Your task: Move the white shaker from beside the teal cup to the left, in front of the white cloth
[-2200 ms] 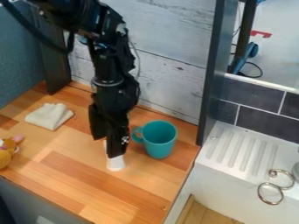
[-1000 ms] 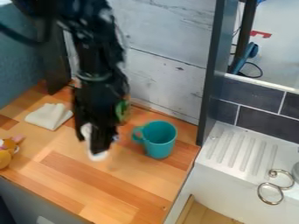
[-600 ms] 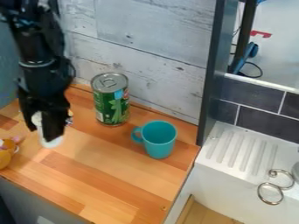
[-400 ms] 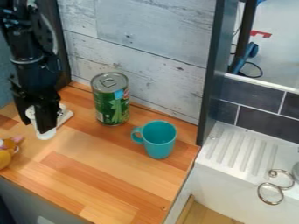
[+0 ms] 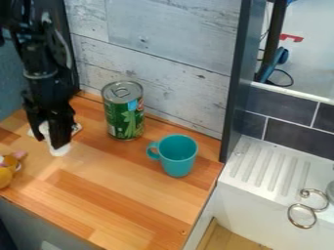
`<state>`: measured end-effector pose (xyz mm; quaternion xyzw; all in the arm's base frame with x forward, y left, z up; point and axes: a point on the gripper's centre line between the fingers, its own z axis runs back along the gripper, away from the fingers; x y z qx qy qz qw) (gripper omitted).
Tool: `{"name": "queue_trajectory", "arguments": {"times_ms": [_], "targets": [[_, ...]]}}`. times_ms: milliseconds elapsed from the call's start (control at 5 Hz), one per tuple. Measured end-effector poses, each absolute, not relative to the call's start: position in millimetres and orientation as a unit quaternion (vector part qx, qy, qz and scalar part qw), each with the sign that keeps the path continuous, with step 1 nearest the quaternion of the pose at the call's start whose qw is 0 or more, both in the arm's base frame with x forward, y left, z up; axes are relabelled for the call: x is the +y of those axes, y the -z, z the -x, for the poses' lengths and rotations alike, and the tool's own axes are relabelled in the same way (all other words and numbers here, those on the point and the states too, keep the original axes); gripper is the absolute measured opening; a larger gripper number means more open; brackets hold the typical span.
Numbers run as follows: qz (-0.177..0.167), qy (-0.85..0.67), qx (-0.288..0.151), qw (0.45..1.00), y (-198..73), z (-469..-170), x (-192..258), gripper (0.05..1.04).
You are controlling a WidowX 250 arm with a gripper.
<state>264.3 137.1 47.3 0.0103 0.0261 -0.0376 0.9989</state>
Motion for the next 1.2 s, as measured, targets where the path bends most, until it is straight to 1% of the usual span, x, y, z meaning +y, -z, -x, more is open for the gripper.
{"name": "queue_trajectory", "arguments": {"times_ms": [200,400,600,800,1000,1200], "targets": [[-0.001,0.029,0.055,0.998,-28,-269,141,0.598],[-0.002,0.018,0.069,0.997,-27,-271,143,0.598],[-0.004,0.013,0.073,0.997,-27,-269,144,0.676],[0.0,0.0,0.086,0.996,-29,-266,143,0.959],[-0.019,-0.021,0.041,0.999,-66,-270,144,1.005],[-0.04,-0.038,0.027,0.998,-93,-254,138,1.001]]}}
